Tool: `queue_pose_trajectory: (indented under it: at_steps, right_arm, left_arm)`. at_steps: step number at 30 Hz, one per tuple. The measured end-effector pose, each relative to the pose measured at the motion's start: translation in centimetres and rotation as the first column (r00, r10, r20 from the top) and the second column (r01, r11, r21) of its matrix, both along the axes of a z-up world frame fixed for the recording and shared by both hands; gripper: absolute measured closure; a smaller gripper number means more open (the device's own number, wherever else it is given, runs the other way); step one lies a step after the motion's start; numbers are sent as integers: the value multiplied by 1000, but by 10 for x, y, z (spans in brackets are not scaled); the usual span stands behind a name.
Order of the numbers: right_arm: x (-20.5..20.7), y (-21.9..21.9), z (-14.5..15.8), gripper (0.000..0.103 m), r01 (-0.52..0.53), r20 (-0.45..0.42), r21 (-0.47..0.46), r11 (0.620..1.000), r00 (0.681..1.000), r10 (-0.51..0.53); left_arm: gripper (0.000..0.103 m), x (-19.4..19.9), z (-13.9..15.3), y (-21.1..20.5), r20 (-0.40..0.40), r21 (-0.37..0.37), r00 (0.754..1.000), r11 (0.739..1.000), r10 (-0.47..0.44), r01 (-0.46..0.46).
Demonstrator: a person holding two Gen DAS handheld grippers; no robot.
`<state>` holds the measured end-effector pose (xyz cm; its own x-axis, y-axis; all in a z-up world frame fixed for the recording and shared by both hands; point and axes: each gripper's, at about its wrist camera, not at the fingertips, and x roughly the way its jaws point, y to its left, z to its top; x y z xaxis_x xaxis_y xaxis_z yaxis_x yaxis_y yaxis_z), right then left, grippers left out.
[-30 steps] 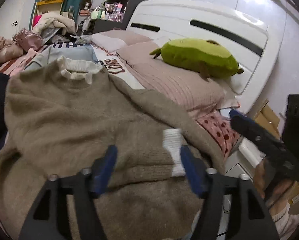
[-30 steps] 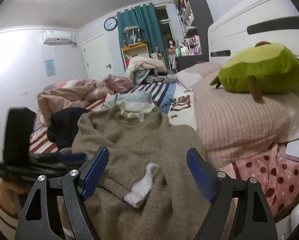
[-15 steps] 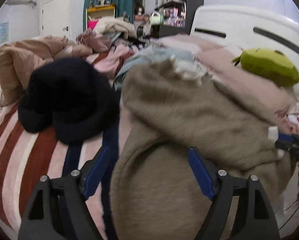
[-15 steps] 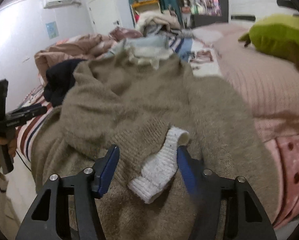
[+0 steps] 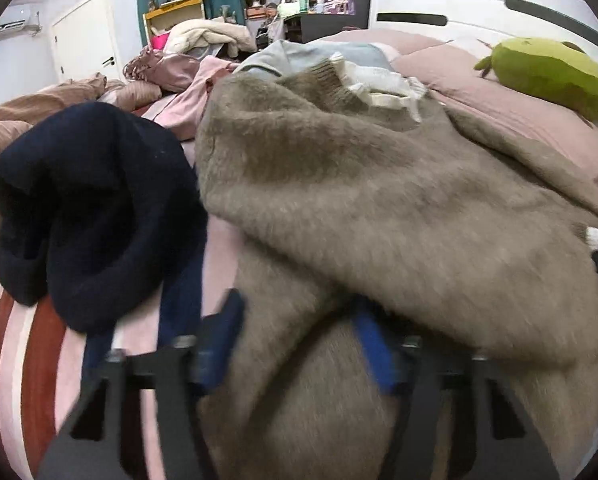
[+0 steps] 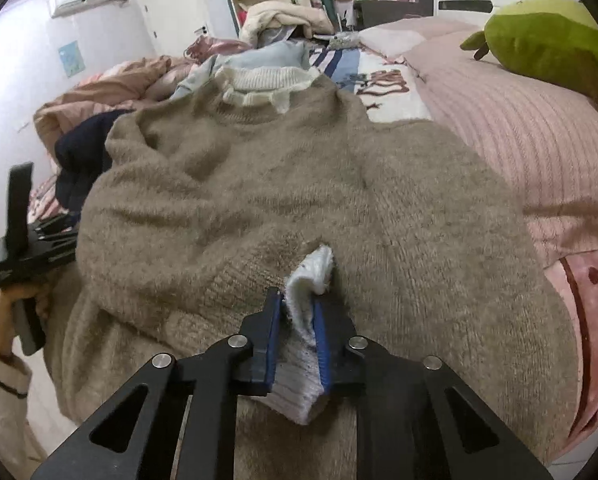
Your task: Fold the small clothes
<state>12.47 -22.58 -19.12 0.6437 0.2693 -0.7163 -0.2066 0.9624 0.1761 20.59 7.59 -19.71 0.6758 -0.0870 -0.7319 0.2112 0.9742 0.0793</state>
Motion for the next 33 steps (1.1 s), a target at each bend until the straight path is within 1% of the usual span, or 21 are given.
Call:
queue_pose_trajectory:
  at_steps: [1, 2, 4, 5, 6, 7, 12, 13, 15, 17, 18, 19, 20, 21, 23, 24, 25, 27, 28, 29, 33]
  right_arm:
    - [1, -1, 2, 94, 5, 7, 12, 1000, 1000, -6]
    - [1, -2, 4, 95, 10, 11, 21, 1000, 1000, -10]
    - [0, -3, 7, 96, 21, 24, 37, 999, 999, -22]
    - [0, -4, 9, 97, 25, 30, 41, 999, 999, -26]
    - [-1, -5, 11, 98, 26, 37, 48, 999, 999, -28]
    - [-3, -5, 12, 101, 24, 45, 58, 998, 999, -27]
    - [-7, -8, 17, 102, 45, 55, 52, 998, 997, -47]
    - [-6, -8, 17, 101, 26, 46, 59, 998, 999, -29]
    - [-4, -6, 18, 99, -8, 55, 68, 998, 998, 5]
    - [-1, -2, 20, 93, -28, 58, 55, 998, 998, 25]
    - [2, 2, 20, 76, -50, 47, 58, 997, 998, 47]
    - [5, 4, 19, 54, -64, 40, 67, 996, 997, 61]
    - [7, 9, 18, 43, -87, 29, 79, 993, 996, 85]
    - [9, 13, 15, 43, -107, 17, 79, 991, 994, 106]
    - [15, 27, 7, 43, -136, -15, 39, 990, 990, 137]
    - [16, 32, 2, 43, -135, -28, 12, 991, 990, 135]
    - [18, 37, -2, 45, -131, -37, -21, 991, 991, 130]
    - [18, 44, -8, 71, -130, -33, -61, 990, 991, 128]
    - [18, 46, -9, 99, -141, -33, -60, 988, 990, 139]
    - [17, 46, -10, 98, -145, -38, -56, 988, 989, 143]
    - [1, 33, 0, 98, -108, 23, -59, 992, 994, 109]
  left_arm:
    - [77, 3, 2, 3, 3, -27, 1000, 1000, 6, -6]
    - [90, 0, 5, 8, 16, -44, 1000, 999, 17, -16]
    - [90, -5, 15, 25, 74, -105, 993, 991, 87, -79]
    - [91, -9, 20, 37, 94, -153, 987, 982, 128, -112]
    - [91, -11, 22, 46, 101, -173, 982, 975, 159, -140]
    - [91, -12, 23, 55, 104, -181, 977, 969, 187, -166]
    - [93, -14, 17, 86, 100, -164, 951, 948, 292, -274]
    - [93, -15, 15, 94, 87, -176, 947, 940, 311, -293]
    - [92, -17, 11, 102, 52, -218, 953, 935, 298, -280]
    - [87, -20, 7, 101, 40, -217, 956, 936, 292, -277]
    - [84, -24, 7, 100, 37, -211, 956, 937, 292, -278]
    - [80, -30, 9, 101, 47, -215, 953, 934, 301, -284]
    - [69, -36, 12, 102, 54, -229, 951, 930, 306, -286]
    - [55, -44, 16, 104, 70, -252, 947, 924, 315, -288]
    - [43, -60, 26, 105, 119, -286, 937, 915, 329, -285]
    - [43, -66, 31, 105, 128, -295, 938, 915, 323, -275]
    - [43, -69, 35, 103, 133, -298, 939, 916, 318, -268]
    - [43, -77, 44, 98, 148, -300, 940, 920, 307, -253]
    - [43, -81, 50, 96, 157, -306, 941, 921, 299, -242]
    - [41, -87, 56, 93, 169, -318, 941, 920, 292, -228]
    - [39, -99, 72, 82, 201, -346, 942, 919, 269, -189]
